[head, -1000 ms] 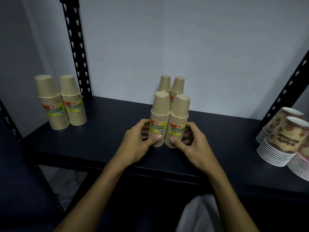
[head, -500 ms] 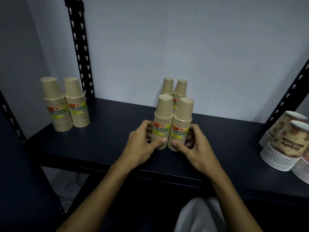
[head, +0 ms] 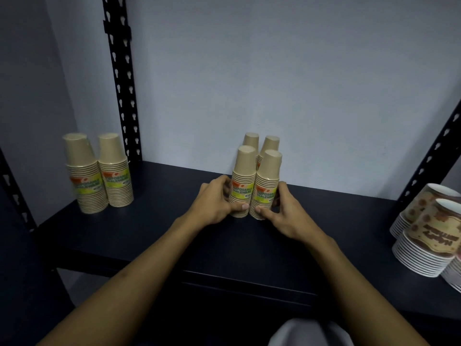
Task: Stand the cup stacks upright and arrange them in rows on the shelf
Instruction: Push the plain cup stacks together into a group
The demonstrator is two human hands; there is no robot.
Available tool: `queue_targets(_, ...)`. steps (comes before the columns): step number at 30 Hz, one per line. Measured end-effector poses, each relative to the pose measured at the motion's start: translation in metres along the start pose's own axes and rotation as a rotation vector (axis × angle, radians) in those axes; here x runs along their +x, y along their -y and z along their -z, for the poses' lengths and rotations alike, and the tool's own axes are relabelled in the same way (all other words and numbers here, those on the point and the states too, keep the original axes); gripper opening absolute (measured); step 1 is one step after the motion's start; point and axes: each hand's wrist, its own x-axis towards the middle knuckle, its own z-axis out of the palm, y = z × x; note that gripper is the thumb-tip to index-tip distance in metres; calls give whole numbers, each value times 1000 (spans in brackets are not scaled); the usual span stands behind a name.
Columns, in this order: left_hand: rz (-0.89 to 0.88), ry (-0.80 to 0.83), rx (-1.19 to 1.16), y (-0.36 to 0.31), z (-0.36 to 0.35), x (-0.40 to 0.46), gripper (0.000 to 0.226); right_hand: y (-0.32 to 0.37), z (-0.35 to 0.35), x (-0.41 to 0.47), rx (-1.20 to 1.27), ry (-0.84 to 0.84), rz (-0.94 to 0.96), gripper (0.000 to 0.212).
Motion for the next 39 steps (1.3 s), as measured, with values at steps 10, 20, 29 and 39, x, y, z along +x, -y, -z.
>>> queue_targets(10, 34, 27, -44, 7, -8, 37, 67, -17, 4, 27, 23, -7, -44, 50)
queue_targets(20, 23, -47, -138, 10, -18, 33, 58, -32, -9, 29, 34, -113, -2, 54)
queue_targets(29, 15, -70, -163, 9, -24, 32, 58, -31, -12, 30, 37, -151, 0, 54)
queue_targets(39, 5, -88, -154, 7, -28, 31, 58, -31, -14, 33, 47, -162, -9, 53)
